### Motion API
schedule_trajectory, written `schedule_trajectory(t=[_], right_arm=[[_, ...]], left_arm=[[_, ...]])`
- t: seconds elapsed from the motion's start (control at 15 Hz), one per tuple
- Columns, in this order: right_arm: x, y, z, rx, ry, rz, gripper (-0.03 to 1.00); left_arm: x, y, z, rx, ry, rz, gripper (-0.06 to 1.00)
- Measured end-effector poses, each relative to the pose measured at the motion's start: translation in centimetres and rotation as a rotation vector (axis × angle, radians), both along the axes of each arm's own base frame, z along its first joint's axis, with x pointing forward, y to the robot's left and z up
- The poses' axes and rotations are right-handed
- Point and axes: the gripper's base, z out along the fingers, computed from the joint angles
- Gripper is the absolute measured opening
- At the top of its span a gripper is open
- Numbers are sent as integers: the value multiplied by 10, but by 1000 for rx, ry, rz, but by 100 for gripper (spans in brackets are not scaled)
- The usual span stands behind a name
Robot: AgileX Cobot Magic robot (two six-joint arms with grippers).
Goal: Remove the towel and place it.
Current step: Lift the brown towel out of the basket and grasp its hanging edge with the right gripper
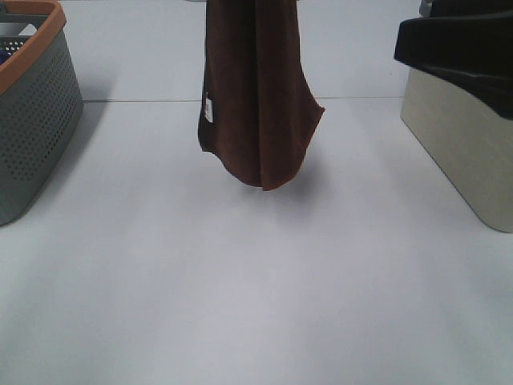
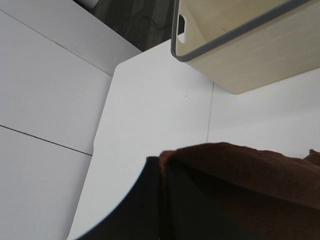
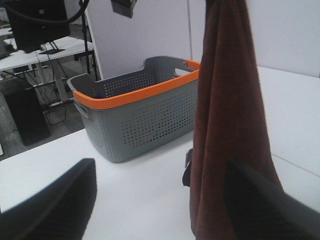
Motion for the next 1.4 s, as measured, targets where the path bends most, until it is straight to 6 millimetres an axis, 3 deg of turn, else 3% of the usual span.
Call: schedule_trajectory(t=[0.33, 0.4, 0.67, 1.4], right_arm=[[32, 2, 0, -16, 1, 48, 62], [51, 1, 2, -39, -10, 54, 62], [84, 1, -4, -45, 16, 72, 62], [131, 5, -26, -32, 40, 163, 62]], left_arm=[[3, -17, -10, -34, 17, 0, 0], [4, -22, -15, 40, -45, -47, 0], [-2, -30, -15, 141, -156, -128, 0], [-23, -61, -20, 153, -181, -224, 0]])
